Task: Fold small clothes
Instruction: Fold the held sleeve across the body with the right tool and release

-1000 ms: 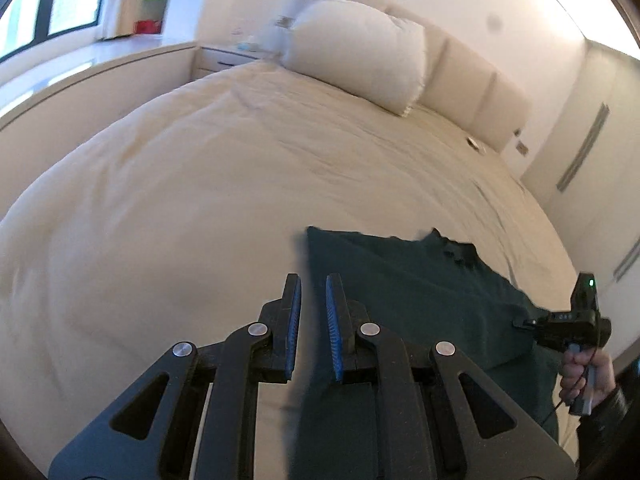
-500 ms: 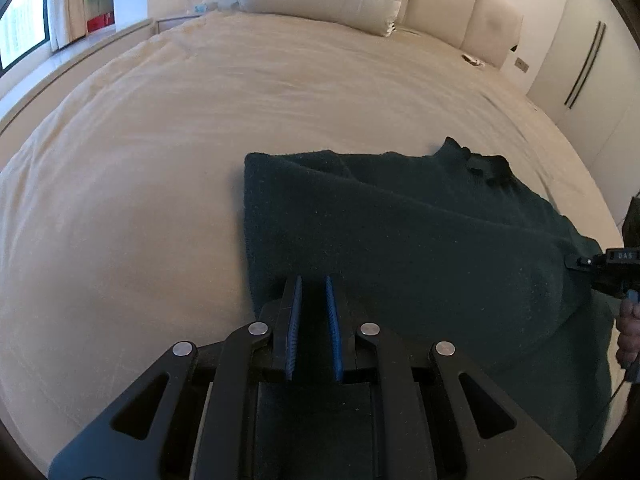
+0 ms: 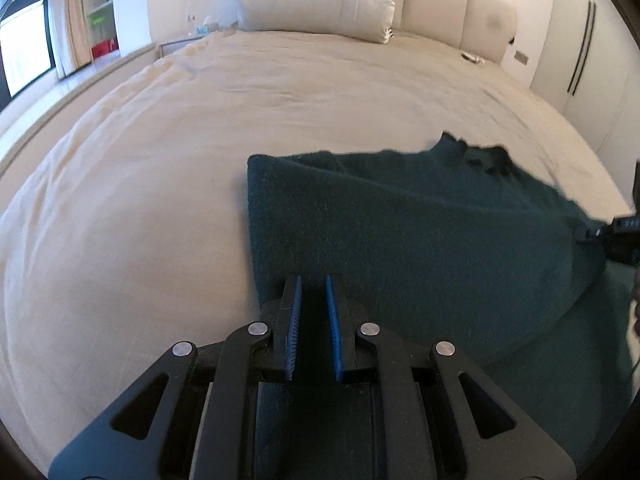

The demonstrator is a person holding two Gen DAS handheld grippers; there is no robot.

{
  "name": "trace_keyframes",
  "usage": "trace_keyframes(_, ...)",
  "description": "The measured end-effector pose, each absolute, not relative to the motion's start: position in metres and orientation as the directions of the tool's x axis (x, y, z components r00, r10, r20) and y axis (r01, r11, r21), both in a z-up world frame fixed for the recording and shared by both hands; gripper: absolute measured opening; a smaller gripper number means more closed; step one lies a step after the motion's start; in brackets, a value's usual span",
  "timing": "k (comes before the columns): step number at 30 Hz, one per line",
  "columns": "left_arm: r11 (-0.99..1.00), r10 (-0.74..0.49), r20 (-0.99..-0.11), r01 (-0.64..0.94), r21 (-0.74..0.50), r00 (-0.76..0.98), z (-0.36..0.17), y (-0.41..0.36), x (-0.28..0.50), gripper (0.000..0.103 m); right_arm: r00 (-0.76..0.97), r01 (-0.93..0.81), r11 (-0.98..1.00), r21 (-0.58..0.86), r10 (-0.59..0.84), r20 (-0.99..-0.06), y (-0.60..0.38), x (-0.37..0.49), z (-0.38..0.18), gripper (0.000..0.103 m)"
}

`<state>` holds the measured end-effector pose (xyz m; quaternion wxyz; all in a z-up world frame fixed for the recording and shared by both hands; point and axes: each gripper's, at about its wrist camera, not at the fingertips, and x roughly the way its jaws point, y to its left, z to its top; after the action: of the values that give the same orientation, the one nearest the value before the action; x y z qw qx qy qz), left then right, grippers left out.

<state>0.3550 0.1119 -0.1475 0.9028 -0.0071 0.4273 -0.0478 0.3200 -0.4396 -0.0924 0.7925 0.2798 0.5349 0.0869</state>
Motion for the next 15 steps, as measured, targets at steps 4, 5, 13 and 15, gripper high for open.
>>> trace_keyframes(4, 0.996, -0.059, -0.765, 0.085, -0.007, 0.641, -0.152, 0.106, 0.353, 0.012, 0.422, 0.175, 0.788, 0.59, 0.481, -0.768, -0.45, 0.318, -0.103, 0.007)
trace_keyframes(5, 0.996, -0.06, -0.764, 0.087, -0.004, 0.643, -0.15, 0.105, 0.351, 0.012, 0.43, 0.186, 0.794, 0.578, 0.463, -0.775, -0.452, 0.316, -0.098, 0.009)
trace_keyframes(13, 0.995, -0.072, -0.74, 0.104, -0.002, 0.669, -0.138, 0.088, 0.334, 0.013, 0.554, 0.062, 0.822, 0.567, 0.444, -0.705, -0.416, 0.29, -0.039, 0.032)
trace_keyframes(15, 0.994, -0.058, -0.768, 0.108, 0.014, 0.638, -0.153, 0.083, 0.34, 0.013, 0.494, 0.008, 0.786, 0.618, 0.534, -0.686, -0.395, 0.294, -0.055, 0.042)
